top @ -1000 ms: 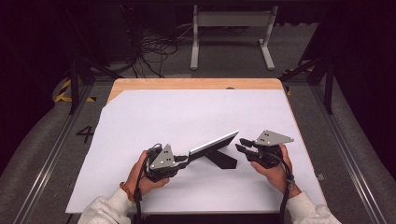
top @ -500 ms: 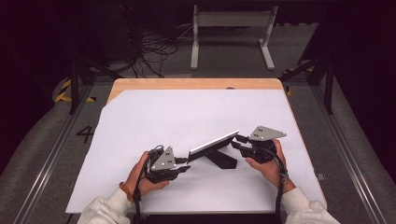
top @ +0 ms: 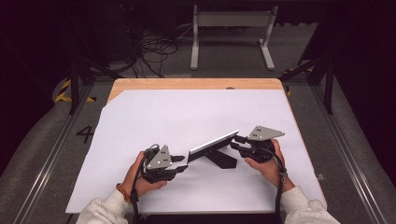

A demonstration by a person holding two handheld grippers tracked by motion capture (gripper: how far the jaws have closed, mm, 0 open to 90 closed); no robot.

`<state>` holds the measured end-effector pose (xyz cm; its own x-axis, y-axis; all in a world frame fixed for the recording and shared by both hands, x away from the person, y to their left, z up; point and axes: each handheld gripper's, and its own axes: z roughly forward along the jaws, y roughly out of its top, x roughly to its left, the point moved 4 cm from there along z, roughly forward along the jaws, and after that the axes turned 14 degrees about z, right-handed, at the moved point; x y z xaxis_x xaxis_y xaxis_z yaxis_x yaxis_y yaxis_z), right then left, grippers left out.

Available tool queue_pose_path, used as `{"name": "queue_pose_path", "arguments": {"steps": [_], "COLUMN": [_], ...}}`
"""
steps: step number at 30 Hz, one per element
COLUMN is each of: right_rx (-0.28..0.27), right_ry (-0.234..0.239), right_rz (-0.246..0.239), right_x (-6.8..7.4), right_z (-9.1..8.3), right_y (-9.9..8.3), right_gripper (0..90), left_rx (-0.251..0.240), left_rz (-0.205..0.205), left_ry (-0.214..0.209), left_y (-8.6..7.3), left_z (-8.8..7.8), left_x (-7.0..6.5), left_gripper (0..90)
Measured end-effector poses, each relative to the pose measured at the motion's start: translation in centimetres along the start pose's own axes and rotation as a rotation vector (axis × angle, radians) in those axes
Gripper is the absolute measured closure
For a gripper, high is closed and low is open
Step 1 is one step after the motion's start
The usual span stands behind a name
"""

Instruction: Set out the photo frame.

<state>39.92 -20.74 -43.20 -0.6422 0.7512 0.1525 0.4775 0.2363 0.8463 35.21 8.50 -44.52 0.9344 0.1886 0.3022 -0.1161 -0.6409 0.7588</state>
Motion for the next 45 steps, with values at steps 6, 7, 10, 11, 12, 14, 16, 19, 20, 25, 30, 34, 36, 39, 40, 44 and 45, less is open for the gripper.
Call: {"name": "queue_pose_path", "arguments": {"steps": [6, 7, 10, 11, 12, 14, 16, 19, 20, 25, 30, 34, 36, 39, 40, 44, 45], "right_rx": [0.002, 0.002, 0.003, 0.003, 0.002, 0.002, 0.000, 0.000, 0.000, -0.012, -0.015, -0.025, -0.025, -0.026, -0.024, -0.023, -0.022], "right_ry": [0.009, 0.018, 0.017, 0.013, 0.009, 0.007, 0.012, 0.012, 0.011, -0.002, -0.015, -0.031, -0.034, -0.040, -0.038, -0.036, -0.032], "right_rz": [-0.006, -0.009, -0.014, -0.016, -0.016, -0.016, -0.011, -0.010, -0.010, -0.008, -0.010, 0.005, 0.003, 0.000, -0.001, -0.008, -0.011], "right_x": [0.1, 0.2, 0.3, 0.4, 0.4, 0.4, 0.3, 0.3, 0.3, 0.5, 0.5, 0.4, 0.5, 0.6, 0.7, 1.0, 1.1], "right_z": [0.2, 0.2, 0.3, 0.3, 0.4, 0.5, 0.6, 0.7, 0.7, 1.0, 1.4, 1.7, 1.8, 2.0, 2.1, 2.5, 2.6], "right_y": [0.0, 0.0, 0.0, 0.0, 0.0, 0.1, 0.1, 0.1, 0.1, 0.2, 0.4, 0.5, 0.5, 0.6, 0.6, 0.8, 0.8], "right_gripper": [68.0, 68.2, 68.8, 68.8, 68.8, 68.7, 68.6, 68.7, 68.7, 68.8, 70.3, 73.9, 74.1, 74.4, 74.5, 76.6, 76.6], "left_rx": [-0.003, -0.002, -0.002, -0.001, -0.005, -0.004, -0.003, -0.002, -0.001, -0.001, -0.004, -0.005, -0.007, -0.004, -0.006, -0.005, -0.002], "left_rz": [0.004, 0.005, 0.003, 0.003, 0.000, -0.002, -0.002, 0.000, -0.001, 0.007, 0.005, 0.008, 0.011, 0.014, 0.011, 0.019, 0.018], "left_ry": [0.003, 0.009, 0.023, 0.023, 0.021, 0.026, 0.033, 0.037, 0.036, 0.021, 0.014, 0.005, 0.002, -0.006, -0.005, -0.011, -0.010], "left_y": [0.6, 0.6, 0.8, 0.8, 0.7, 0.7, 0.7, 0.7, 0.7, 0.9, 1.0, 1.1, 1.2, 1.3, 1.3, 1.5, 1.5], "left_z": [1.0, 1.1, 1.4, 1.4, 1.3, 1.3, 1.4, 1.4, 1.4, 1.5, 1.6, 1.6, 1.6, 1.7, 1.8, 2.0, 2.0], "left_x": [-0.2, -0.2, -0.1, -0.1, -0.1, -0.1, -0.1, -0.1, -0.1, -0.3, -0.5, -0.6, -0.7, -0.8, -0.9, -1.1, -1.1], "left_gripper": [63.6, 63.0, 64.1, 65.9, 66.6, 68.8, 70.2, 73.8, 74.7, 76.4, 76.4, 76.7, 77.1, 77.2, 77.2, 76.8, 76.6]}}
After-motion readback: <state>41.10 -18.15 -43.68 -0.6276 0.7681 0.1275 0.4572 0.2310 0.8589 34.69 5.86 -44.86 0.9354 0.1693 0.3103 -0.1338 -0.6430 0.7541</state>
